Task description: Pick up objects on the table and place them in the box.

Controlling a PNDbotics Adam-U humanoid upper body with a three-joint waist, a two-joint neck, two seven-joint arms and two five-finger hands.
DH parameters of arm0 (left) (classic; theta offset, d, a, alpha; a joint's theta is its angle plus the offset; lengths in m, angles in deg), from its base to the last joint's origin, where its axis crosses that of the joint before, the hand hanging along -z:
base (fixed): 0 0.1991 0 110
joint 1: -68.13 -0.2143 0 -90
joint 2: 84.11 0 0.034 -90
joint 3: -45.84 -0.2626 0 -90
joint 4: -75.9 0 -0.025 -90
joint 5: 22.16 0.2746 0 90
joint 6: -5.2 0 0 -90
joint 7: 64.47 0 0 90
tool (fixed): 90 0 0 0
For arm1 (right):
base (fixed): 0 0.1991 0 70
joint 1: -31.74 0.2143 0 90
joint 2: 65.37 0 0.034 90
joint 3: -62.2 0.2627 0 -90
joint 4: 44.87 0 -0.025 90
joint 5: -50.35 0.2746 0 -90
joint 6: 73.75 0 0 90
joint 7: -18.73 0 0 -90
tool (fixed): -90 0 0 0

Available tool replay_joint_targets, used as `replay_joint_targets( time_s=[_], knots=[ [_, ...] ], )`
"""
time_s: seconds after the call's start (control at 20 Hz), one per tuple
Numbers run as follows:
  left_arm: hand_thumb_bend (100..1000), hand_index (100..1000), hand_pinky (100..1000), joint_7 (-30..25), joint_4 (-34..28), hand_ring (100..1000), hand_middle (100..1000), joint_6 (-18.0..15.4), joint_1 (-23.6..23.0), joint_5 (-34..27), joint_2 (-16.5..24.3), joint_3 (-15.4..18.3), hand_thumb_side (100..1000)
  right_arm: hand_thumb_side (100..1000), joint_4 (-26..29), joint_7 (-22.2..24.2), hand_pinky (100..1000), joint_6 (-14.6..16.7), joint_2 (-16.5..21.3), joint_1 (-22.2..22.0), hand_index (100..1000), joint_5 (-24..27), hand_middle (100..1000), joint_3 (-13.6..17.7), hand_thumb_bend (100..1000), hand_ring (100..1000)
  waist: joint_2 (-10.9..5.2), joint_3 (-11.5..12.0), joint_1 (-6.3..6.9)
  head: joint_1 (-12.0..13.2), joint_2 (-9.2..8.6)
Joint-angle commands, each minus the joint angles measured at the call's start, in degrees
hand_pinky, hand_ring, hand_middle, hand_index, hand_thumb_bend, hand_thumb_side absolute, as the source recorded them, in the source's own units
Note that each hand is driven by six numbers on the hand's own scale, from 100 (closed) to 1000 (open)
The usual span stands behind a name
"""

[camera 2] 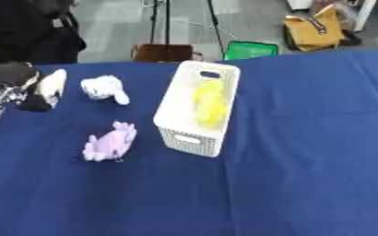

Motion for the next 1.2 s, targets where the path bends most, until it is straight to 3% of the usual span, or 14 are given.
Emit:
replay_joint_targets(
  time_s=[0.05, 0.45, 0.75, 1.2],
  knots=[
    [100, 554, 357, -1.42, -3.33, 451, 425, -0.47, 1.83, -0.26, 3.21, -0.02, 622, 883, 0.93, -0.04, 819, 0.0, 1.57, 0.33, 756, -0.17, 668, 0.26, 100, 839, -1.67, 0.23, 0.03, -0.21, 0.59],
    [100, 545, 332, -3.6, -9.08, 434, 409, -1.17, 5.0, -3.28, 3.36, -0.94, 632, 884, 0.93, 0.07, 819, -0.01, 1.71, 0.04, 755, -0.21, 668, 0.1, 100, 839, -2.17, 0.44, 0.31, -0.28, 1.12],
    [100, 534, 304, -4.51, -12.44, 415, 390, -2.36, 10.19, -4.98, -0.58, -2.51, 639, 883, 0.93, 0.39, 819, 0.11, 1.67, -0.14, 755, -0.05, 668, -0.2, 100, 839, -2.6, 0.39, 0.45, 0.1, 1.69],
    [100, 516, 264, -5.25, -11.37, 387, 367, -4.12, 16.49, -8.11, -7.27, -4.49, 639, 881, 0.93, 0.86, 820, 0.4, 1.51, -0.21, 755, 0.36, 669, -0.71, 100, 840, -3.09, -0.35, 0.96, 0.43, 2.08]
  ],
)
